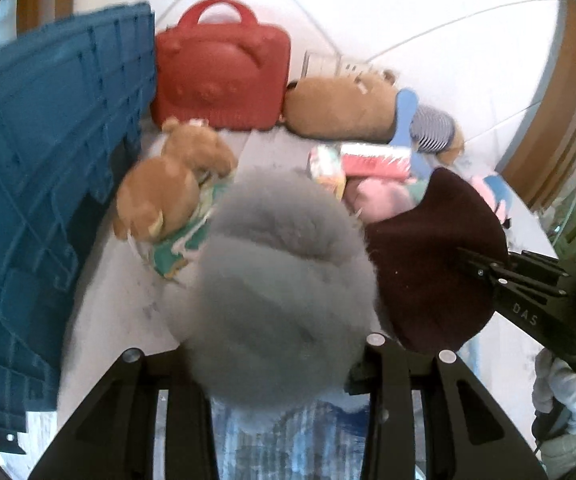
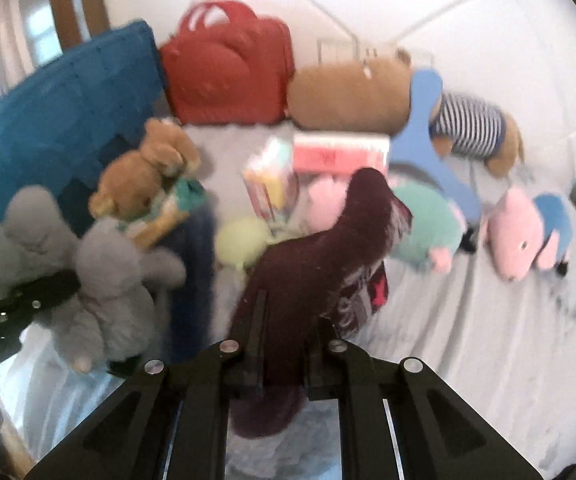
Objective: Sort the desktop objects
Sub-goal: 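Grasp the grey plush with the left tool while the right tool grasps the maroon plush, then carry the grey and maroon plushes into the blue crate and release both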
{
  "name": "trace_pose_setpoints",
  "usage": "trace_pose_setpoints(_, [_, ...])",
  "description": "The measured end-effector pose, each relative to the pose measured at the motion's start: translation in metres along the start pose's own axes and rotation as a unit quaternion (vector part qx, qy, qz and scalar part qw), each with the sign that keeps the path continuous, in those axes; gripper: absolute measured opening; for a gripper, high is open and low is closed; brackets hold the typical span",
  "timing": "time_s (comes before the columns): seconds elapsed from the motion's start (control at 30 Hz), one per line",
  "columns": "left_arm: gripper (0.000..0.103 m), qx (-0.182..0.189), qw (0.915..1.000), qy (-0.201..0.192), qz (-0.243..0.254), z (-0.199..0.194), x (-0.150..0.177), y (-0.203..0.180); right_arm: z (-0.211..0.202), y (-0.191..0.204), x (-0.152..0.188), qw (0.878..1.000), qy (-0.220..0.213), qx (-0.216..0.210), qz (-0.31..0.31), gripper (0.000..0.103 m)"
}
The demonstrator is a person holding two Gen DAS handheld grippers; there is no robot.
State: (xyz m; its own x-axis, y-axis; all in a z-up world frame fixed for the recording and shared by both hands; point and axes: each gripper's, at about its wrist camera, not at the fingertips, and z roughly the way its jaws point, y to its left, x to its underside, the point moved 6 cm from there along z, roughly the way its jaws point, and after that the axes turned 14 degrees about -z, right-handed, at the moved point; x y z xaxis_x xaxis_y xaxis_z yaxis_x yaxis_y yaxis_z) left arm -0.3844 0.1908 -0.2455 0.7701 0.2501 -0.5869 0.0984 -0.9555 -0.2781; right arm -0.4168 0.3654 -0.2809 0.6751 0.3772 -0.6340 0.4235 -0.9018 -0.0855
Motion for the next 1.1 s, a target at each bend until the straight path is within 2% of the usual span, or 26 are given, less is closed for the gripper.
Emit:
trace_pose_setpoints(0.2, [0.034,0.016,0.9994,-0.022,0.022,-0.035,-0.004,-0.007,-0.048,0.009,-0.011,0.999,-0.033,0.022,-0.001,0.012])
trace_pose_setpoints(0.43, [0.034,0.033,0.9973,-0.048,0.044,-0.073,0.003,-0.018,-0.091,0.026,-0.003,0.998,-0.054,0.038,-0.003,0.012])
trace_pose_setpoints(0.57, [0.034,0.032,0.9967,-0.062,0.041,-0.090,0.009,-0.022,-0.109,0.034,-0.001,0.997,-0.063,0.036,-0.017,0.012])
trace_pose_setpoints(0.77, [0.033,0.013,0.9947,-0.098,0.030,-0.126,0.003,-0.021,-0.140,0.047,-0.019,0.993,-0.098,0.024,-0.058,0.012])
trace_pose_setpoints(0.97, [0.032,0.010,0.9913,-0.130,0.018,-0.158,-0.030,-0.007,-0.159,0.064,-0.051,0.989,-0.121,0.017,-0.083,0.012])
trace_pose_setpoints(1.1, [0.032,0.003,0.9852,-0.171,0.019,-0.188,-0.072,0.008,-0.173,0.086,-0.099,0.982,-0.153,0.019,-0.107,0.012])
